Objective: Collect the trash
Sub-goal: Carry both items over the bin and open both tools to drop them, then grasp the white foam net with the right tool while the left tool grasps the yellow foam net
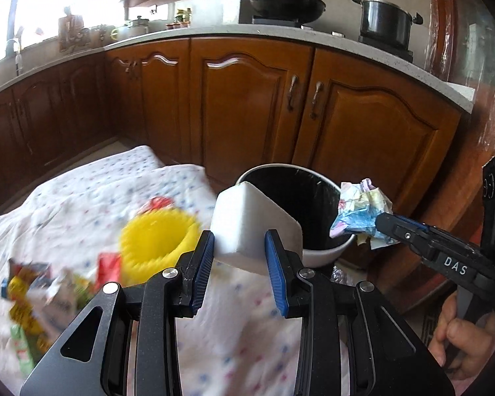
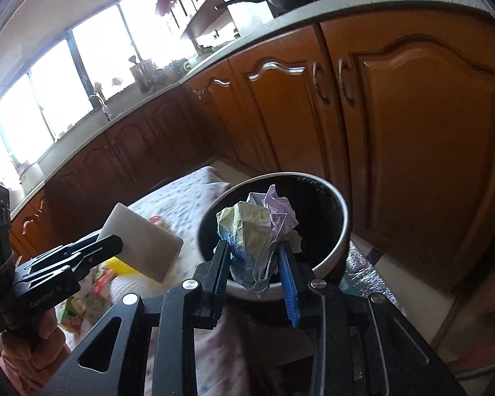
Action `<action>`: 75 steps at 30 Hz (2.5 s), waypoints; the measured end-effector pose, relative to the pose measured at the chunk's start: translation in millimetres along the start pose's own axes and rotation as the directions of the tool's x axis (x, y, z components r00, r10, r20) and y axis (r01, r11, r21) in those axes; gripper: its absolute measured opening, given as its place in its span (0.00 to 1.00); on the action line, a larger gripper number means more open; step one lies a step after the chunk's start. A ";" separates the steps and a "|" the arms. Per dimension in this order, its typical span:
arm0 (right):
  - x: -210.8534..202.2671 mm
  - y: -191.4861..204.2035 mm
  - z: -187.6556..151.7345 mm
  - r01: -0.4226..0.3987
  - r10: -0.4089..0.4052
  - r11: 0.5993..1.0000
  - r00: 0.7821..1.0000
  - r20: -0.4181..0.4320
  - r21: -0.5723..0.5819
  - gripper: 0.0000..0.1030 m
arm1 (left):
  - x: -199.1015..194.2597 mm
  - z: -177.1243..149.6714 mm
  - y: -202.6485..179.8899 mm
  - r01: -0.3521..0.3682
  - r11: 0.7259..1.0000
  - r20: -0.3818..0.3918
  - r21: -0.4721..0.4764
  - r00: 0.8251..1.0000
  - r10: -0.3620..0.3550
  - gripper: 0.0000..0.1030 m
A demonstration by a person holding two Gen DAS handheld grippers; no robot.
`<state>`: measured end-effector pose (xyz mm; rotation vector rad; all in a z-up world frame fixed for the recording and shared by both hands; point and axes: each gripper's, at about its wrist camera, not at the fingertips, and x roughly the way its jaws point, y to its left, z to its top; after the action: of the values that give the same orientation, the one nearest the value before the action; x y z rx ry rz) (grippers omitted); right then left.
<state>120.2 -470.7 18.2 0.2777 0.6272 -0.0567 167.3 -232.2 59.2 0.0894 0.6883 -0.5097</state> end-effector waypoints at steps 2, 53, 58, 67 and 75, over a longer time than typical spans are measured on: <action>7.0 -5.0 5.1 0.004 -0.004 1.000 1.000 -0.016 0.002 0.29 | 10.7 7.5 -6.1 -0.004 1.000 -0.011 -0.002 1.000 0.004 0.30; 4.7 40.7 -50.3 -0.155 0.159 0.985 0.986 -0.047 0.072 0.83 | -19.4 -25.8 62.4 -0.056 0.985 -0.018 -0.162 0.998 0.054 0.73; 7.6 51.9 -59.8 -0.172 0.177 0.982 0.983 -0.057 0.077 0.83 | -24.0 -39.7 75.6 -0.065 0.983 -0.036 -0.171 0.998 0.060 0.73; 23.2 81.8 -70.4 -0.219 0.222 0.975 0.969 -0.108 0.038 0.82 | -24.8 -45.1 100.8 -0.037 0.968 -0.065 -0.249 0.998 0.021 0.73; 54.4 112.5 -78.8 -0.252 0.240 0.967 0.950 -0.201 -0.036 0.73 | -5.3 -29.3 111.3 -0.039 0.969 -0.103 -0.245 0.995 0.014 0.73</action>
<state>134.5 -339.3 -47.8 0.3025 0.7834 0.2323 199.9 -125.6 30.3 -0.1105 0.8429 -0.3920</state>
